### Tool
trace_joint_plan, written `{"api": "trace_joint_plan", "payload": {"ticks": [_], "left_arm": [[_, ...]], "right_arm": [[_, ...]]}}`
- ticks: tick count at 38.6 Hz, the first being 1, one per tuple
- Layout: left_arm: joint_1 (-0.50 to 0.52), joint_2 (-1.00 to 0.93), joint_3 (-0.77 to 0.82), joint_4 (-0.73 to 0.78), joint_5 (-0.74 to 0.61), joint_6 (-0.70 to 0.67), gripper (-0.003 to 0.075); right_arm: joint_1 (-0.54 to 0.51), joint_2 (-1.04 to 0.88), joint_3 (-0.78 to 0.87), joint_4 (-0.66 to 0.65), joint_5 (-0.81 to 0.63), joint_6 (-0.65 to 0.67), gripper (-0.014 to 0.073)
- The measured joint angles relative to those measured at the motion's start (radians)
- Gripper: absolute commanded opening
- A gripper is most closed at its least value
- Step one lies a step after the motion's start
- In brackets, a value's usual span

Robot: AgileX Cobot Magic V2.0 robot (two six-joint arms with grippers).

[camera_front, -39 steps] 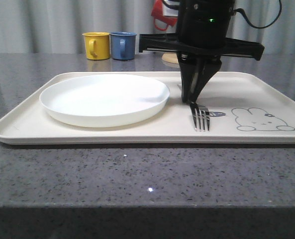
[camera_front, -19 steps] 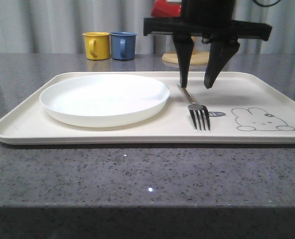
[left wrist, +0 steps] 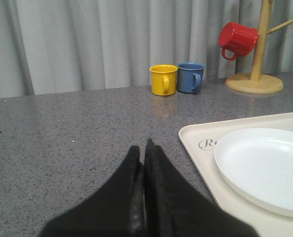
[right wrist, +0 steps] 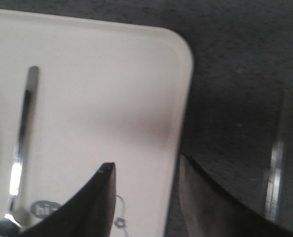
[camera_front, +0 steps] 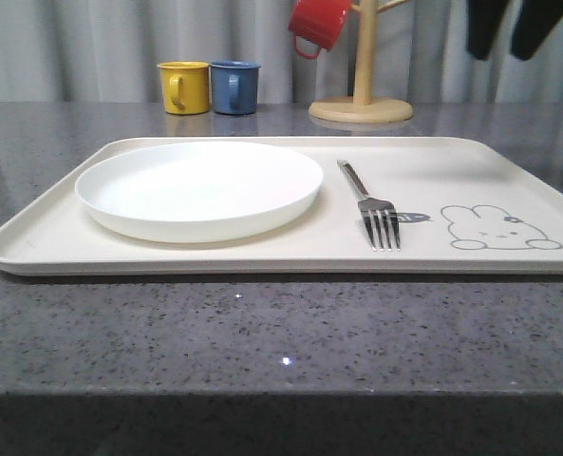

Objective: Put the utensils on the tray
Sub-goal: 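Grasp the steel chopsticks with the right gripper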

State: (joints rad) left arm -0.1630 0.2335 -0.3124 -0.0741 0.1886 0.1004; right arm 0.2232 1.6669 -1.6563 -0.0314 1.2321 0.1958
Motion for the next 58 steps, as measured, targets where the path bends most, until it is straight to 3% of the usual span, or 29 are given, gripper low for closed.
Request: {"api": "trace_joint_plan", "payload": {"ticks": [14, 21, 44, 48, 53, 58], "left_arm": [[0.000, 0.000, 0.002, 0.000, 0.000, 0.000, -0.0018], [0.000, 0.000, 0.002, 0.000, 0.000, 0.000, -0.0018], [0.000, 0.000, 0.002, 0.000, 0.000, 0.000, -0.0018], [0.000, 0.000, 0.002, 0.000, 0.000, 0.000, -0.0018], [0.000, 0.000, 0.002, 0.000, 0.000, 0.000, -0.0018], [0.000, 0.000, 0.002, 0.000, 0.000, 0.000, -0.0018]], "right_arm": [[-0.261, -0.078, 0.305, 0.015, 0.004, -0.163, 0.0338], [-0.269, -0.067, 0.395, 0.031, -0.047, -0.182, 0.0338], [-0.271, -0.010, 0.404, 0.023, -0.084, -0.183, 0.0335], [-0.271, -0.010, 0.404, 0.021, -0.084, -0.185, 0.0237], [-0.273, -0.009, 0.402, 0.000, -0.084, -0.185, -0.0006], [-0.273, -0.009, 0.398, 0.000, -0.082, -0.185, -0.0069]]}}
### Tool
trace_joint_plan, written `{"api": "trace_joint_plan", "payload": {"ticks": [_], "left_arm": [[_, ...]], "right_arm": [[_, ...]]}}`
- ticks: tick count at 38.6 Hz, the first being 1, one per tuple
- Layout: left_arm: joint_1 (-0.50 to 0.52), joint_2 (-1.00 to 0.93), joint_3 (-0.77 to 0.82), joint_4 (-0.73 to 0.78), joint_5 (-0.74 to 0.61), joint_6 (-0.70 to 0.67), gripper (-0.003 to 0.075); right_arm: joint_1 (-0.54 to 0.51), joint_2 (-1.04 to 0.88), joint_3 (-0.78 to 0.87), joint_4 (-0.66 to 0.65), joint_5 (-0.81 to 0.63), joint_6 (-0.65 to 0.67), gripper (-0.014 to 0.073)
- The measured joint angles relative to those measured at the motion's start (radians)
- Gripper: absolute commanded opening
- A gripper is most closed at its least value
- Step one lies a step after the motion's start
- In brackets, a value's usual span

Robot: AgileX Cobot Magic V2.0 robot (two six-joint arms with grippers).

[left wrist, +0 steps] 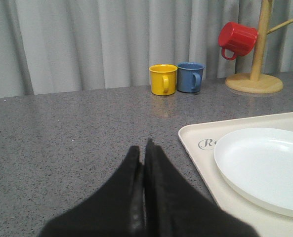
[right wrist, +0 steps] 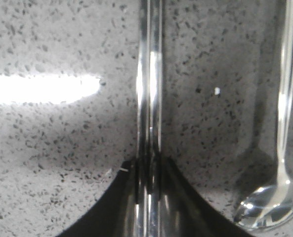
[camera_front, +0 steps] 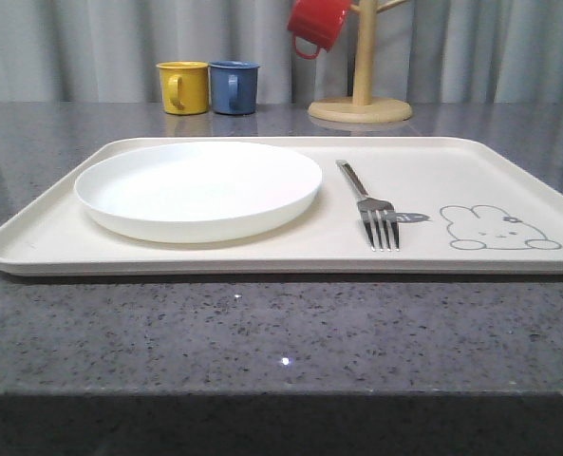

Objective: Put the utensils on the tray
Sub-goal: 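Grasp the steel chopsticks with the right gripper, then lower the chopsticks onto the tray beside the fork and release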

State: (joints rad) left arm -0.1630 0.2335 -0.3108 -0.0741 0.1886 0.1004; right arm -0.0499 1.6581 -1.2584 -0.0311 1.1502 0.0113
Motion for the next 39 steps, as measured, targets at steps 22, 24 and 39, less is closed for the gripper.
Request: {"api": "trace_joint_plan", "payload": {"ticks": [22, 24, 39], "left_arm": [[0.000, 0.000, 0.000, 0.000, 0.000, 0.000, -0.0018], [0.000, 0.000, 0.000, 0.000, 0.000, 0.000, -0.0018], [0.000, 0.000, 0.000, 0.000, 0.000, 0.000, -0.0018]], "right_arm": [[0.178, -0.158, -0.100, 0.031, 0.078, 0.179, -0.0056], [0.222, -0.155, -0.100, 0.045, 0.079, 0.211, -0.0056], [0.436, -0.031, -0.100, 0.120, 0.038, 0.357, -0.0056]]}}
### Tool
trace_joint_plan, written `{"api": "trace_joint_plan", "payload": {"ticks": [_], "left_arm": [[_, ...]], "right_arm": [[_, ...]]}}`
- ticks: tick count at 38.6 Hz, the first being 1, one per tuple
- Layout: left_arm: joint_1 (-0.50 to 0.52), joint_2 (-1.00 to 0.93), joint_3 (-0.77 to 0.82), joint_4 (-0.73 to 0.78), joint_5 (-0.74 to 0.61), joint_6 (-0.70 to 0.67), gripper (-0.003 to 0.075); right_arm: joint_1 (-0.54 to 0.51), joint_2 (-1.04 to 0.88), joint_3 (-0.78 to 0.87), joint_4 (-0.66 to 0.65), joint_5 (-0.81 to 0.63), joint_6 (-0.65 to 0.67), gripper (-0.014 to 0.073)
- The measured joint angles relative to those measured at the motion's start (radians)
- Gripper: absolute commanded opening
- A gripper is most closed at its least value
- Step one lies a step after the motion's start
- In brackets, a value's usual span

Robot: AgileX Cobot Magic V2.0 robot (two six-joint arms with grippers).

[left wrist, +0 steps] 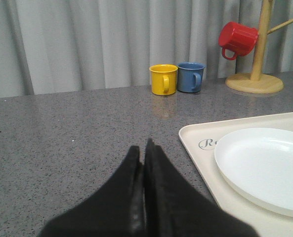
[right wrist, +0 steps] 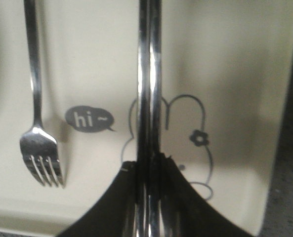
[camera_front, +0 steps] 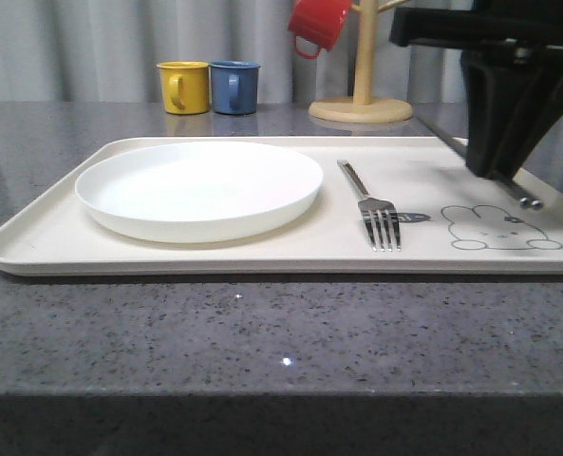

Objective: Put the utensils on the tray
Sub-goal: 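Lower the chopsticks onto the tray beside the fork and release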

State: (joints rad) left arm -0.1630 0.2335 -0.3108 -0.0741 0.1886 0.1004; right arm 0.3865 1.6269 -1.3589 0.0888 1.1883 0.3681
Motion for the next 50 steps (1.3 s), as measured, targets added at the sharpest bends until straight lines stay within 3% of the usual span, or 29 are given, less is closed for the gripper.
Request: {"api": "trace_joint_plan", "payload": {"ticks": [14, 41, 44, 50], "left_arm": [[0.000, 0.000, 0.000, 0.000, 0.000, 0.000, -0.0018], [0.000, 0.000, 0.000, 0.000, 0.000, 0.000, -0.0018], [0.000, 0.000, 0.000, 0.000, 0.000, 0.000, -0.0018], [0.000, 0.000, 0.000, 0.000, 0.000, 0.000, -0.0018]], "right_arm": [[0.003, 0.074, 0.000, 0.030, -0.097, 0.025, -0.0056], [0.003, 0.090, 0.000, 0.049, -0.077, 0.028, -0.0054], [0.003, 0.090, 0.000, 0.050, -0.077, 0.028, -0.0013], [0.003, 0.090, 0.000, 0.053, -0.077, 0.028, 0.0163]]}}
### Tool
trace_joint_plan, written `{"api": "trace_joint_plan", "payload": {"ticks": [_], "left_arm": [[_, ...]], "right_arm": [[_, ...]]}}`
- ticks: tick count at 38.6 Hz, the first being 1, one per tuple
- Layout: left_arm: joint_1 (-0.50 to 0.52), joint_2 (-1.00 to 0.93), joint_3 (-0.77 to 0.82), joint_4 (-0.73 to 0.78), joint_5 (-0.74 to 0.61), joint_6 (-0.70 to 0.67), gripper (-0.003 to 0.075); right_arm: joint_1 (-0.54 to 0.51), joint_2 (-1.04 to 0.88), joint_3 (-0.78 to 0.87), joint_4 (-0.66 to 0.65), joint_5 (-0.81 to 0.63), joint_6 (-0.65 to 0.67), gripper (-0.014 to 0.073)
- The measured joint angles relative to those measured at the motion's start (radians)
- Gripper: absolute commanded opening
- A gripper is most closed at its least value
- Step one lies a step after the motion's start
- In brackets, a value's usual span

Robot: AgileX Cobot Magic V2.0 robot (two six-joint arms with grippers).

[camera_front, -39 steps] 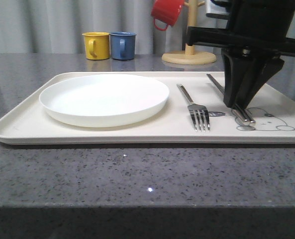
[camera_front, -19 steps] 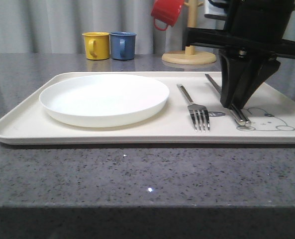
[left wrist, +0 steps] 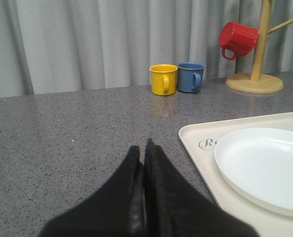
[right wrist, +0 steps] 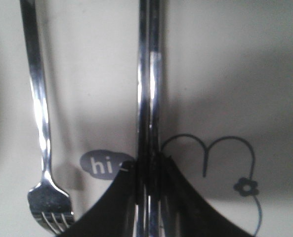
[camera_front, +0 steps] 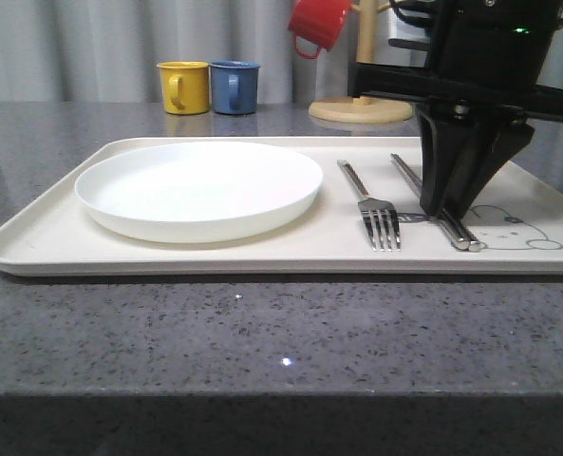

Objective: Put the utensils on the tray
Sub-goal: 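Lower the chopsticks onto the tray beside the fork and release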

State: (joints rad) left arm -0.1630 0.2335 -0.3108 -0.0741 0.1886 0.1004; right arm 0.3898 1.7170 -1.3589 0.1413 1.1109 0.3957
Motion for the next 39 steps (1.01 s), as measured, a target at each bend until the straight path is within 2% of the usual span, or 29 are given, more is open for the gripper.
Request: {"api": "trace_joint_plan", "payload": {"ticks": [3, 6, 10, 16, 19, 24, 39], "left_arm": [[0.000, 0.000, 0.000, 0.000, 0.000, 0.000, -0.0018], [0.000, 0.000, 0.000, 0.000, 0.000, 0.000, -0.0018], [0.000, 0.000, 0.000, 0.000, 0.000, 0.000, -0.0018], [0.000, 0.000, 0.000, 0.000, 0.000, 0.000, -0.0018], [0.000, 0.000, 0.000, 0.000, 0.000, 0.000, -0.0018], [0.000, 0.000, 0.000, 0.000, 0.000, 0.000, -0.0018], [0.000, 0.000, 0.000, 0.000, 0.000, 0.000, -0.0018]], "right_arm": [[0.000, 0.000, 0.000, 0.000, 0.000, 0.000, 0.0244], [0.000, 0.002, -0.010, 0.000, 0.002, 0.000, 0.0287], [0.000, 0.002, -0.056, -0.016, 0.035, 0.000, 0.0293], [0.000, 0.002, -0.160, -0.115, 0.105, -0.002, 0.0293], [-0.005, 0.002, -0.213, -0.179, 0.110, -0.027, 0.0293], [-0.047, -0.016, -0.239, -0.205, 0.114, -0.087, 0.0293], [-0.455, -0.141, -0.167, -0.217, 0.124, -0.320, 0.0293]]}}
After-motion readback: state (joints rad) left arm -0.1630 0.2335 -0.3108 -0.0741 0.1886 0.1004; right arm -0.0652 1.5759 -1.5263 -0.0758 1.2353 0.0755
